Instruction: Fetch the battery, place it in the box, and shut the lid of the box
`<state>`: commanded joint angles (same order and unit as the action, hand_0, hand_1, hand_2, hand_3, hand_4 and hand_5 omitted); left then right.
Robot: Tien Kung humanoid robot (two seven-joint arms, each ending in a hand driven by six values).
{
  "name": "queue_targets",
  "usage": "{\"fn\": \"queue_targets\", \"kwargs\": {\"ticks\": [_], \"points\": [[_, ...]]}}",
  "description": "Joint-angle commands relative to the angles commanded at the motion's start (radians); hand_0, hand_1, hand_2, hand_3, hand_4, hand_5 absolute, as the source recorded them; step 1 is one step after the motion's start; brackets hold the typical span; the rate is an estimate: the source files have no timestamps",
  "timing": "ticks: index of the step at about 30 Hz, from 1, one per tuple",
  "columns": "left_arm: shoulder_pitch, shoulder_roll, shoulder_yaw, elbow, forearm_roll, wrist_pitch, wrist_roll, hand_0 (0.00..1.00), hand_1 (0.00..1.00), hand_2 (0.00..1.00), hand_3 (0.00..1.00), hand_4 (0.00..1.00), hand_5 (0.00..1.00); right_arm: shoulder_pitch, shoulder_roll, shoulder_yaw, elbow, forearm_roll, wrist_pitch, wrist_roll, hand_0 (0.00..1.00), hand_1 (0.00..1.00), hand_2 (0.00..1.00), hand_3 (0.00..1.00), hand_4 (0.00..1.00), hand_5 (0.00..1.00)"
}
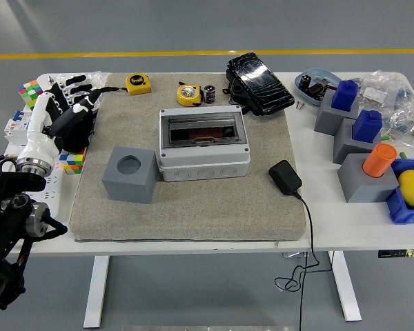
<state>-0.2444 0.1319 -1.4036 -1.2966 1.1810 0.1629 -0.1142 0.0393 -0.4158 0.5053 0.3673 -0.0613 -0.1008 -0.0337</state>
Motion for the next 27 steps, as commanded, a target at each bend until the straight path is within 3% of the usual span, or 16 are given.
{"fn": "queue_targets", "kwargs": {"ticks": [27], "points": [[0.002,-0.005,0.005,0.013,0.000,-0.002,0.008,0.515,0.636,0.661,0.690,0.980,0.372,-0.005,-0.005,0.000,0.003,-0.002,-0.001,0.000,0.546,0.601,0.592,0.545,0.923,0.485]]}}
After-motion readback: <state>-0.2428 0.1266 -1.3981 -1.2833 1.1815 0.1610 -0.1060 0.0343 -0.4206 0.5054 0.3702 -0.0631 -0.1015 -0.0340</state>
